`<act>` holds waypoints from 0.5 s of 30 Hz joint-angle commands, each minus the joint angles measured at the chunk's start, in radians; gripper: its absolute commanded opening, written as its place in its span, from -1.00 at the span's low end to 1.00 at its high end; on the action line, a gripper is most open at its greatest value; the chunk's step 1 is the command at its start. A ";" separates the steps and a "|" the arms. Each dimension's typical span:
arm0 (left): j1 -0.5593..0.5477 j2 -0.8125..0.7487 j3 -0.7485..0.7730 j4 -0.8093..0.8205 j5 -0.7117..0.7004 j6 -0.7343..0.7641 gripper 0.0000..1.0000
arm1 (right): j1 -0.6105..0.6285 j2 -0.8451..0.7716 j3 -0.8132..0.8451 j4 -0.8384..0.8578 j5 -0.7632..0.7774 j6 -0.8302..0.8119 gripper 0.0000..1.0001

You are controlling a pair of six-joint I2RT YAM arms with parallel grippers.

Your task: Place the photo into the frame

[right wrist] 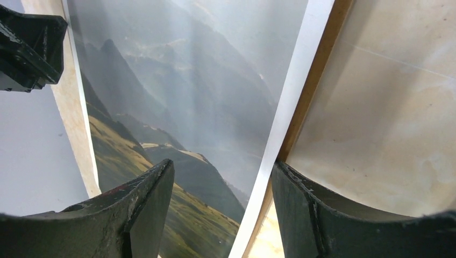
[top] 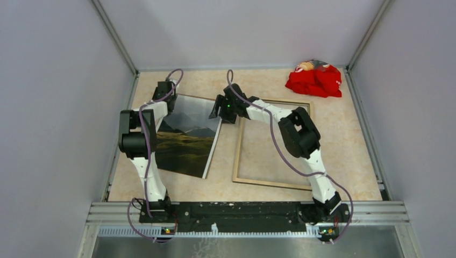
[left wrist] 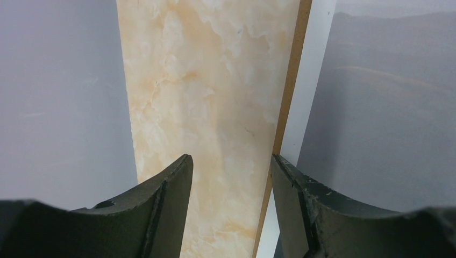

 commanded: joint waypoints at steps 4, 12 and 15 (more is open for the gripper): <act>0.002 -0.008 -0.037 -0.067 0.028 0.000 0.25 | -0.015 -0.027 -0.025 0.110 -0.046 -0.031 0.31; 0.002 -0.007 -0.032 -0.072 0.032 0.002 0.23 | -0.025 -0.013 -0.042 0.187 -0.096 -0.008 0.29; 0.001 -0.006 -0.031 -0.075 0.035 0.001 0.23 | -0.032 0.006 -0.043 0.220 -0.118 0.006 0.22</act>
